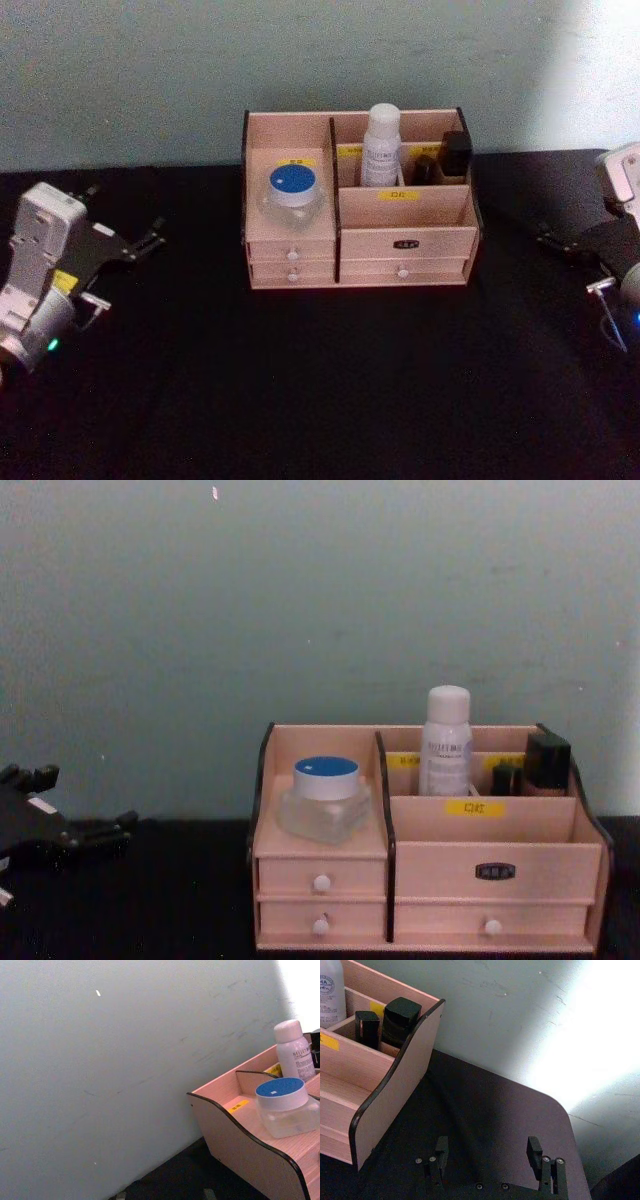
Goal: Pick up the facial cleanser and watermelon frost from the table and place them into the tiered storage box.
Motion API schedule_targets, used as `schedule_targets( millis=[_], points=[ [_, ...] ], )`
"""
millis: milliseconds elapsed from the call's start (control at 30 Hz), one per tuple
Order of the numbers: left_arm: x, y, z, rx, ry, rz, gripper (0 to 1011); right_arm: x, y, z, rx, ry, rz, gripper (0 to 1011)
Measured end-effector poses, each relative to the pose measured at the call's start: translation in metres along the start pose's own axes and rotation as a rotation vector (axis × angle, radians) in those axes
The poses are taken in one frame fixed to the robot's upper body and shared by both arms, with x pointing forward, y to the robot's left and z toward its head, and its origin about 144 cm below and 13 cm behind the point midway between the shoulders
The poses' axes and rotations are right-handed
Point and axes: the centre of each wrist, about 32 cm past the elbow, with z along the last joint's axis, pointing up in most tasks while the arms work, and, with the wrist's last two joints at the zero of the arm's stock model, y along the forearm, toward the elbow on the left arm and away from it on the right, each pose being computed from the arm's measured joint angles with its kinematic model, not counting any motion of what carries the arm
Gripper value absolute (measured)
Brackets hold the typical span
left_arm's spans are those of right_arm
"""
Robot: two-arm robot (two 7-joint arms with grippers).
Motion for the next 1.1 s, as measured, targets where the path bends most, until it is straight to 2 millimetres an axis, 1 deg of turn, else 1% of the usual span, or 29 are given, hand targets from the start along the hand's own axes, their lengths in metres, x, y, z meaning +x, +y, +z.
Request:
schedule_targets(
  millis=[1100],
  points=[
    [0.0000, 0.0000, 0.0000, 0.000, 0.000, 0.000, 1001, 0.0015, -0.0018, 0.0023, 0.008, -0.002, 0.005, 1003]
  ],
)
